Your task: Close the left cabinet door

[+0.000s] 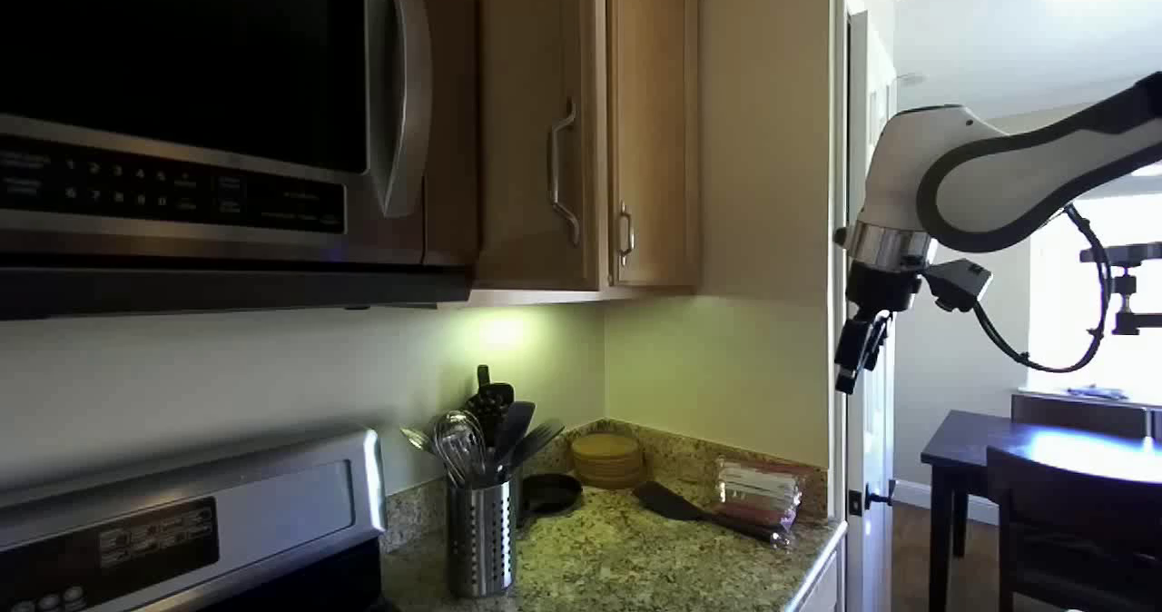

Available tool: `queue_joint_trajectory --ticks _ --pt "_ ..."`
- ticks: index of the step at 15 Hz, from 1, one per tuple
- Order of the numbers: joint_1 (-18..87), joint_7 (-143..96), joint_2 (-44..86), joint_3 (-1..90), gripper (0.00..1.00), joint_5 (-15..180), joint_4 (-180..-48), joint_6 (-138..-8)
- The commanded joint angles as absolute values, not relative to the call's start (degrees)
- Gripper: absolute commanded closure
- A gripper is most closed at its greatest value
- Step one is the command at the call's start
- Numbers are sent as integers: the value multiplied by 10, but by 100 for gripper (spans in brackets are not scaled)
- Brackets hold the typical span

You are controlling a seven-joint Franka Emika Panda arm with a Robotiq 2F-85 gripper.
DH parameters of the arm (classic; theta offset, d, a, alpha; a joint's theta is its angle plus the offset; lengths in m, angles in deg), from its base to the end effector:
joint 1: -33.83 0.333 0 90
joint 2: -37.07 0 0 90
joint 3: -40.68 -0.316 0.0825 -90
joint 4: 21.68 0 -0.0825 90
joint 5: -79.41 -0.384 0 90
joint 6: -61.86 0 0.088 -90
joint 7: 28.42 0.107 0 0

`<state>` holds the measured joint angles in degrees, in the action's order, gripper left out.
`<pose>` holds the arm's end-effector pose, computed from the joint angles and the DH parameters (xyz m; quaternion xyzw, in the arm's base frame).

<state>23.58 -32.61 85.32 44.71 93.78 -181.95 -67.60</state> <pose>0.3114 -0.0853 0.4616 0.9850 -0.0151 0.1376 0.1033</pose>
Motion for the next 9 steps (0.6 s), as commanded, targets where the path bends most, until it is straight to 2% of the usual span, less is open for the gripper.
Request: queue_joint_trajectory --ticks 1,9 --pt "238 -325 852 448 0 939 -1824 -673" --pt "237 -325 846 448 0 939 -1834 -673"
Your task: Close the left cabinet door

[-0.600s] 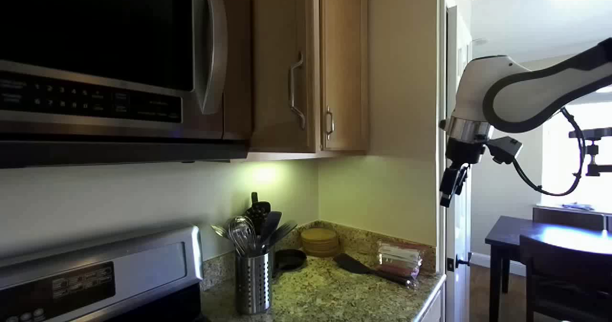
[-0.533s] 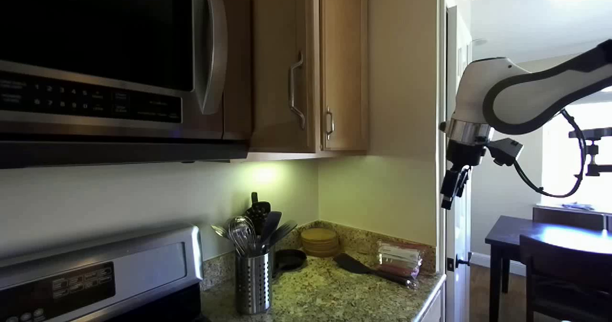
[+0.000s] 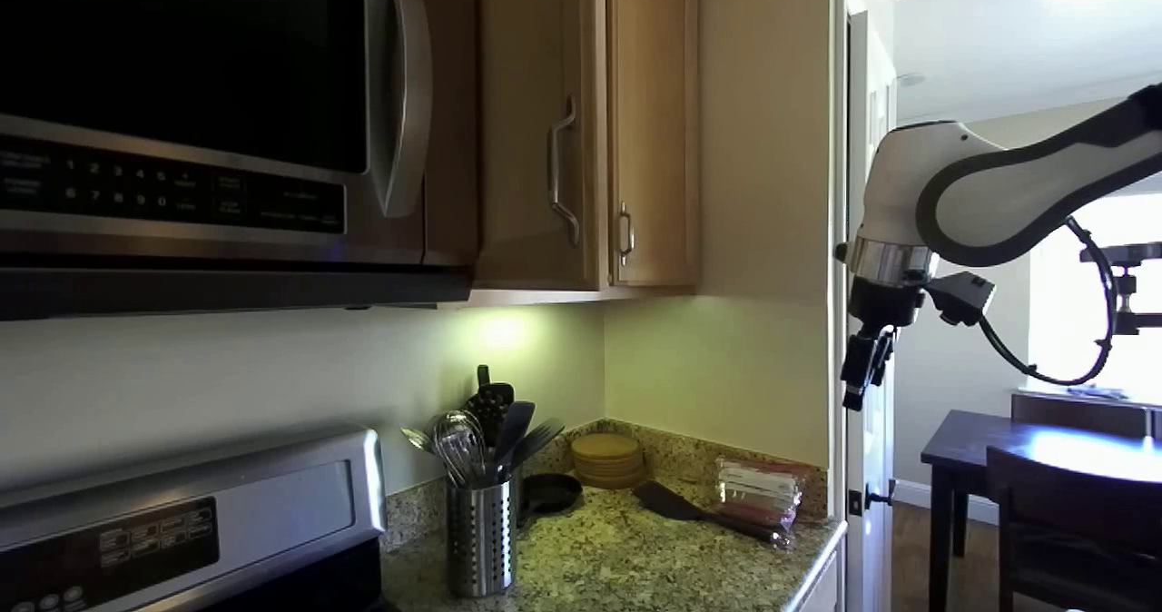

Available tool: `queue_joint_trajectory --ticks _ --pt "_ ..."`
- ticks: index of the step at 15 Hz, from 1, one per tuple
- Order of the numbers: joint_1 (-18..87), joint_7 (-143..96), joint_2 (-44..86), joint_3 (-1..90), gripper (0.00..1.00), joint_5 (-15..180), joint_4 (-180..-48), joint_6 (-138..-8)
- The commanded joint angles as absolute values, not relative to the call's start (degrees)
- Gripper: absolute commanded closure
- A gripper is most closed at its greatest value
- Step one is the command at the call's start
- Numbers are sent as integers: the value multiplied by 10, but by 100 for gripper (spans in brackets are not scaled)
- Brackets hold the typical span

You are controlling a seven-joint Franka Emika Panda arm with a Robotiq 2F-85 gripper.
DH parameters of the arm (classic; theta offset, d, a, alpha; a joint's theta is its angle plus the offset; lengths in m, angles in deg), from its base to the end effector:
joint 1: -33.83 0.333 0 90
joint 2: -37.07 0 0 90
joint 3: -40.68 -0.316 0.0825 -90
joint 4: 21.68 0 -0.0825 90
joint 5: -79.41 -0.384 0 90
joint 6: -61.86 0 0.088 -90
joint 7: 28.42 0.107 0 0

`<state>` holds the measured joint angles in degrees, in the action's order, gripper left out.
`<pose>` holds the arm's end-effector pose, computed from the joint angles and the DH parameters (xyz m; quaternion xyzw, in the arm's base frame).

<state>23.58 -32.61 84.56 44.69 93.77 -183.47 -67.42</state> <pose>0.3089 -0.0839 0.4438 0.9881 -0.0130 0.1169 0.0993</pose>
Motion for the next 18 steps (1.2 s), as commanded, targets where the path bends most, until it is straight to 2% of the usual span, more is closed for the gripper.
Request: queue_joint_trajectory --ticks 1,10,18 --pt "237 -325 846 448 0 939 -1834 -673" --pt "370 -393 864 445 0 843 -1766 -652" --pt "422 -371 867 408 0 785 -1687 -670"
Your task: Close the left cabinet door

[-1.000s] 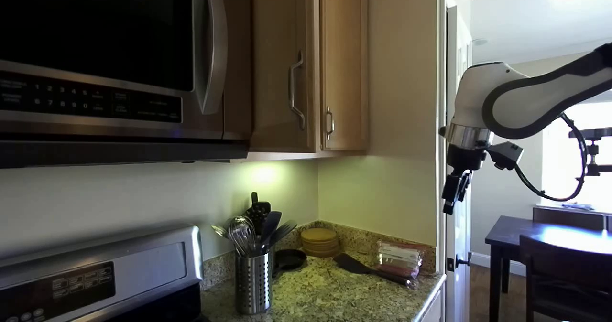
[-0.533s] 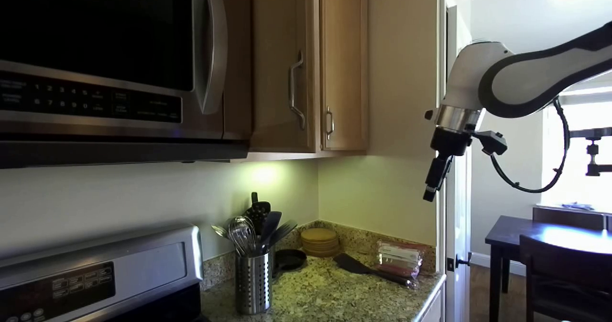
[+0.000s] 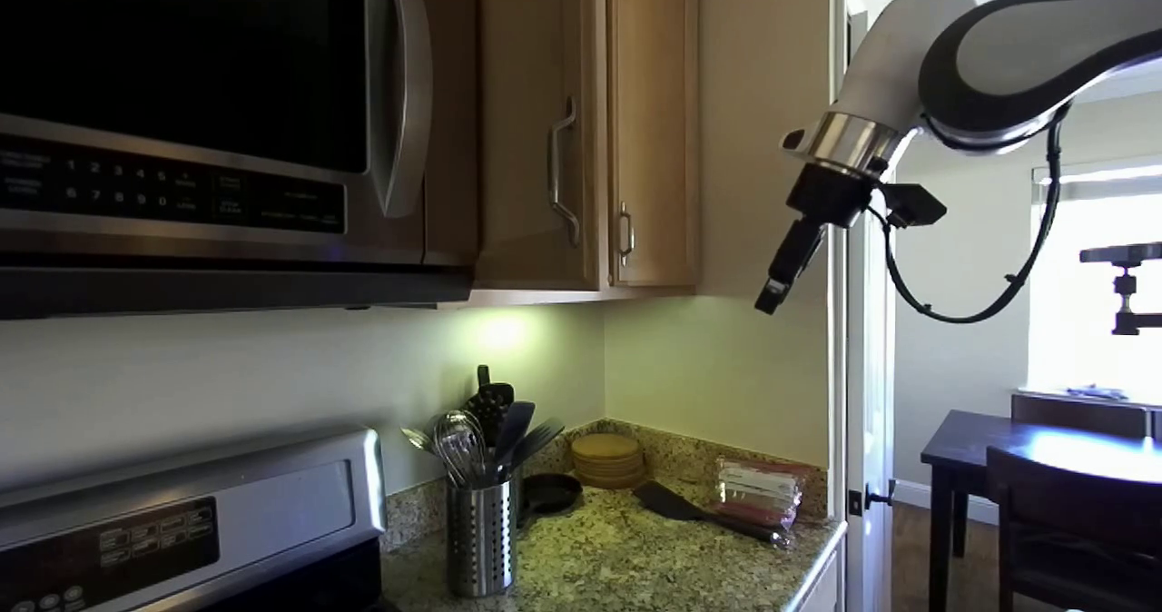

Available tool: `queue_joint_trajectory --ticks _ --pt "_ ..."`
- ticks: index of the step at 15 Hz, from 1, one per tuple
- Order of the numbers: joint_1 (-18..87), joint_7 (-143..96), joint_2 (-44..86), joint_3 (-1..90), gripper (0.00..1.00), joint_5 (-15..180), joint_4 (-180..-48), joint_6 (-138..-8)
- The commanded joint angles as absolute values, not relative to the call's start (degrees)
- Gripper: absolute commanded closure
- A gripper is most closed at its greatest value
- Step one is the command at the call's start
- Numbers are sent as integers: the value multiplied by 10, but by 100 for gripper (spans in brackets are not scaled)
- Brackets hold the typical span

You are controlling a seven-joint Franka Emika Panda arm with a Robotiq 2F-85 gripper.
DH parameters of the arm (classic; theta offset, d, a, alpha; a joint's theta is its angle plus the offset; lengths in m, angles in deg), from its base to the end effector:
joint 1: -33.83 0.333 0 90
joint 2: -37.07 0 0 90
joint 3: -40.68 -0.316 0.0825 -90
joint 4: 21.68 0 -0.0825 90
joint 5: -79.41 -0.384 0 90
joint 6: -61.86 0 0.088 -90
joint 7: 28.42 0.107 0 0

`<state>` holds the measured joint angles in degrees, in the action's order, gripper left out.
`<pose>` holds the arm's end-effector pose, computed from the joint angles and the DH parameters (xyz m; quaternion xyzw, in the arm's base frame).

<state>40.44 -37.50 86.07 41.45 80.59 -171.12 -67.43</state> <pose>0.3353 0.0330 0.5628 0.9596 0.1310 0.2489 0.0109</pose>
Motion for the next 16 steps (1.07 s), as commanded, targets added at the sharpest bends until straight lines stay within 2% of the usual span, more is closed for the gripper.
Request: queue_joint_trajectory --ticks 1,16 --pt "428 -370 866 403 0 778 -1677 -671" --pt "456 -371 854 381 0 747 -1632 -686"
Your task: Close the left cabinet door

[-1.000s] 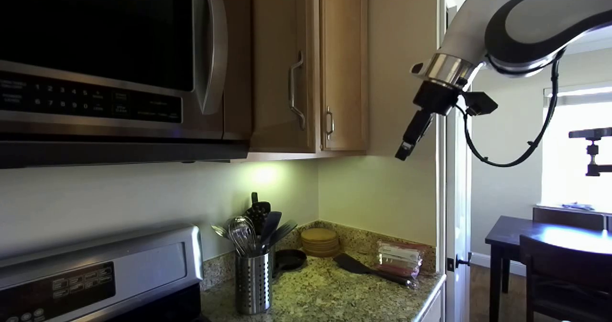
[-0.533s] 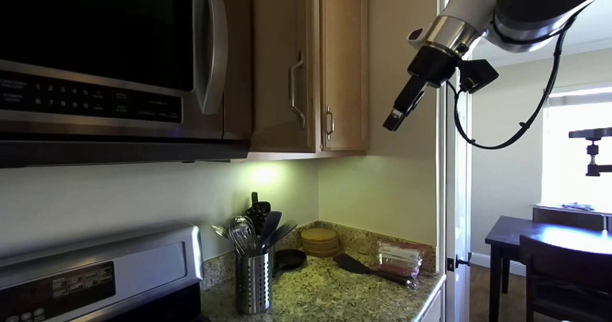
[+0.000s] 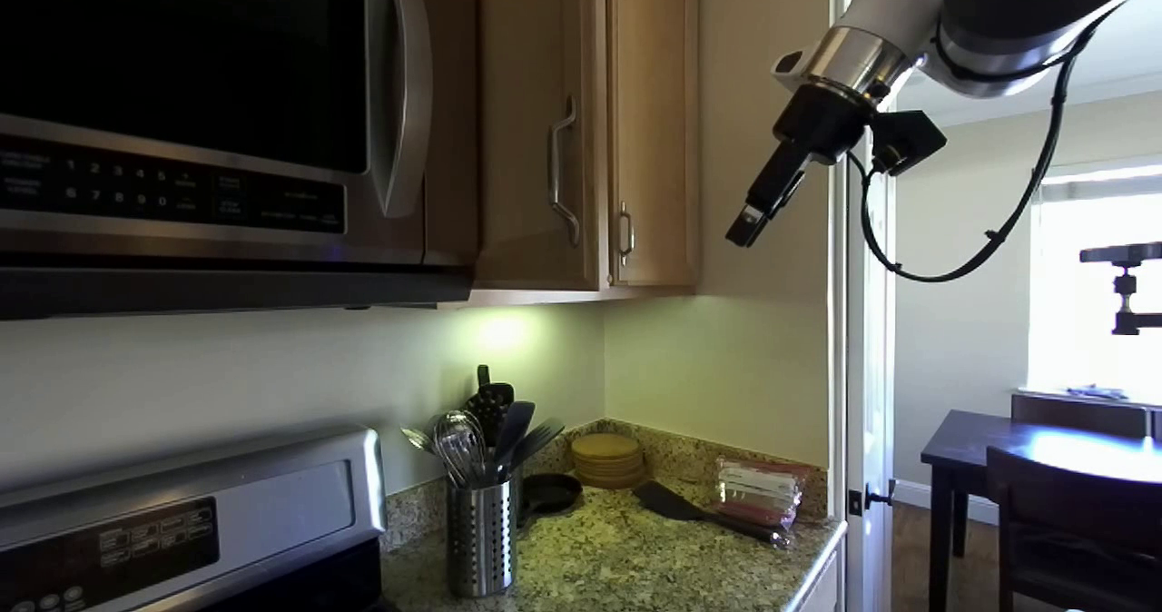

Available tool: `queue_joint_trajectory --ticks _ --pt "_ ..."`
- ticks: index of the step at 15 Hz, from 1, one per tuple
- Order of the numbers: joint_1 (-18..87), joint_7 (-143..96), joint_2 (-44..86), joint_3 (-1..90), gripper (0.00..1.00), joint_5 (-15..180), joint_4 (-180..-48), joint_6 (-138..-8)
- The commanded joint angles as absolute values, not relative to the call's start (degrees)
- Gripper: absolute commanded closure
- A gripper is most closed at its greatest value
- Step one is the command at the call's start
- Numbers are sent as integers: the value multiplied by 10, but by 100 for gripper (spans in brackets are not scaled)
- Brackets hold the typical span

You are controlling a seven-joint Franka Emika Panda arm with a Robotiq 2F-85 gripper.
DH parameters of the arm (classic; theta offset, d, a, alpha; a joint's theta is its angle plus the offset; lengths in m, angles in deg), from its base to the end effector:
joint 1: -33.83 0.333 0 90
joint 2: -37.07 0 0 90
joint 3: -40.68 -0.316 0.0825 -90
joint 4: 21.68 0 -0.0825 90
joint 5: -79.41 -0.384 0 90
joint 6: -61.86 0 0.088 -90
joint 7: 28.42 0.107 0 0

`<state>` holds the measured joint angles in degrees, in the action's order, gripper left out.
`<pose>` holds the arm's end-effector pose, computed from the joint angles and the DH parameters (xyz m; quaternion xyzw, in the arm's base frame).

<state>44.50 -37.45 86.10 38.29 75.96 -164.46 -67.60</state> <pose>0.3281 0.0822 0.6239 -0.9366 -0.1695 -0.3059 0.0216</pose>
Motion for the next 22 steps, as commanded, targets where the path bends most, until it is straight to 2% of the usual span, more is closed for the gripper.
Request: queue_joint_trajectory --ticks 1,8,22 --pt "461 -369 849 377 0 742 -1623 -690" --pt "497 -358 825 349 0 692 -1576 -708" --pt "468 -198 790 221 0 710 -1523 -801"
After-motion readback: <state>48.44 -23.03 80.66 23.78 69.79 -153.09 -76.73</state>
